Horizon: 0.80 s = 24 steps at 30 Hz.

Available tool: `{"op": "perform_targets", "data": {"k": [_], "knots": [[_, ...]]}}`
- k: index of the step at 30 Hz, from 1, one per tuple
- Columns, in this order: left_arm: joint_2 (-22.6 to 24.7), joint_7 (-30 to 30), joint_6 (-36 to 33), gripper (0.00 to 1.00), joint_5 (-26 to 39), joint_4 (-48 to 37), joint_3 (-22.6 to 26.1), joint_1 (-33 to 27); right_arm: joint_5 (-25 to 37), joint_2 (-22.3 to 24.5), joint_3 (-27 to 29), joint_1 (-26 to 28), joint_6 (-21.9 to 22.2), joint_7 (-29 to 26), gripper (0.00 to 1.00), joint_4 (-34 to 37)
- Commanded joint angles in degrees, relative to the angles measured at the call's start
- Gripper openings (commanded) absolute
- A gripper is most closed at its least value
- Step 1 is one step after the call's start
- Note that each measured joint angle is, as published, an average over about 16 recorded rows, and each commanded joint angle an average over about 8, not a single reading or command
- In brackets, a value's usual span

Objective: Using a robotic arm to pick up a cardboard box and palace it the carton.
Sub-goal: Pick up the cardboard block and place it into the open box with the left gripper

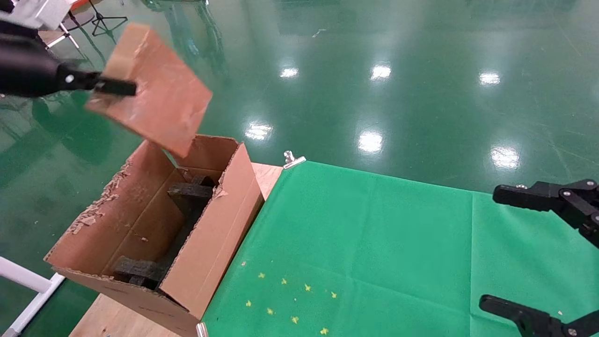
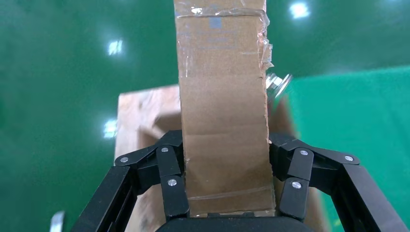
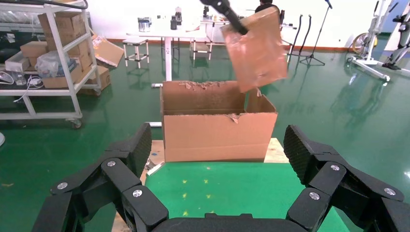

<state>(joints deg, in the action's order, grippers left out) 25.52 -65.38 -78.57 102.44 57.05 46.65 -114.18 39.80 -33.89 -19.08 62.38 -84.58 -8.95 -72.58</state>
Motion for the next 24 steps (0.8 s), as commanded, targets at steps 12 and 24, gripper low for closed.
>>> {"op": "perform_targets", "data": {"k": [12, 24], "knots": [[-1.3, 10.4, 4.5, 0.00, 3.4, -16.6, 2.4, 4.3, 0.0, 0.0, 0.0, 0.0, 0.0, 0.0, 1.00, 0.0], [3.1, 18.0, 7.4, 0.00, 4.2, -29.6, 3.7, 6.0, 0.0, 0.0, 0.0, 0.0, 0.0, 0.0, 1.00, 0.0]]}}
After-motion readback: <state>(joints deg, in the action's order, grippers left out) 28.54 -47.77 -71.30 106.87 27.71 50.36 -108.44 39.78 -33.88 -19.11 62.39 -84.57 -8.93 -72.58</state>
